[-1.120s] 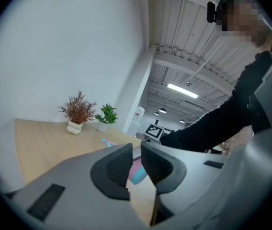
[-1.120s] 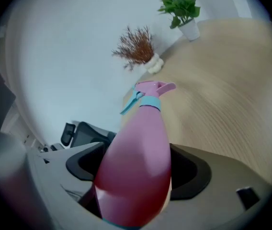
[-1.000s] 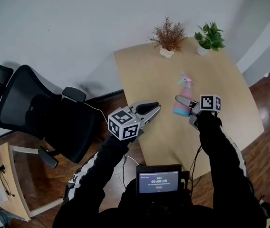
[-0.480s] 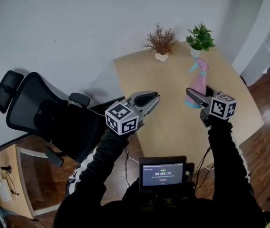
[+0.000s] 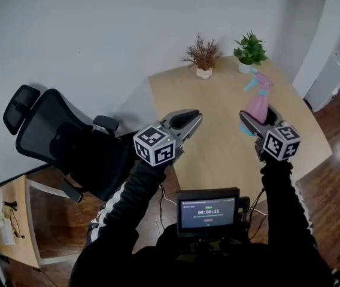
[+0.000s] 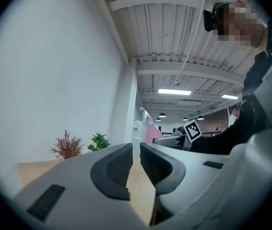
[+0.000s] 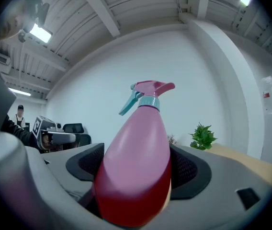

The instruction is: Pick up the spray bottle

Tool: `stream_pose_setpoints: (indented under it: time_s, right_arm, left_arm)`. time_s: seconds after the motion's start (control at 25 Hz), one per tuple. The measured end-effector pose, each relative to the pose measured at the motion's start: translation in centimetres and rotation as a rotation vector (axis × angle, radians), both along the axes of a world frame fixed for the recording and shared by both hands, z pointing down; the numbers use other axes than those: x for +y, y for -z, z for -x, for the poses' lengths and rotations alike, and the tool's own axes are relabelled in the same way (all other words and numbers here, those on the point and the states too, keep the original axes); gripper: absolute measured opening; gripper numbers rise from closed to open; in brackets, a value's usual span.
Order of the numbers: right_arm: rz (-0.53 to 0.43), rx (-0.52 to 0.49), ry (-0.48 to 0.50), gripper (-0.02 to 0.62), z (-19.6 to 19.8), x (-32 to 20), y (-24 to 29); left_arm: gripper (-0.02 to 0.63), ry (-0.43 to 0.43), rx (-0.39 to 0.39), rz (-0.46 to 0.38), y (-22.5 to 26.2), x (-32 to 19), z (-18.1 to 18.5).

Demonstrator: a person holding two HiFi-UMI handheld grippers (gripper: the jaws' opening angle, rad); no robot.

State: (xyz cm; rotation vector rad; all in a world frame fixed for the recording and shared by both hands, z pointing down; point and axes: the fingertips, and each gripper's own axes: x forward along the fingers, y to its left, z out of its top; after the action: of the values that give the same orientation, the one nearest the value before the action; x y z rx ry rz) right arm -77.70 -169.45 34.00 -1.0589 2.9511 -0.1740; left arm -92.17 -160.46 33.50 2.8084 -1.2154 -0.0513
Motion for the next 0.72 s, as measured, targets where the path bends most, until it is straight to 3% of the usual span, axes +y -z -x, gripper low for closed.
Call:
stream_pose_setpoints:
  time_s: [0.32,0.72]
  right_arm:
    - [-0.07,0.047,-0.039,0.388,-2.4,2.6,-0.2]
    - [-0.083,0.067,-0.035,0.388,-1.9,4.1,1.1]
  left_arm:
    - [0.063,-0.002,-0.018,-0.016,0.7,2.3,-2.3]
    - [0.063,-0.054,-0.024,-0.023,1.8,3.9,-3.2]
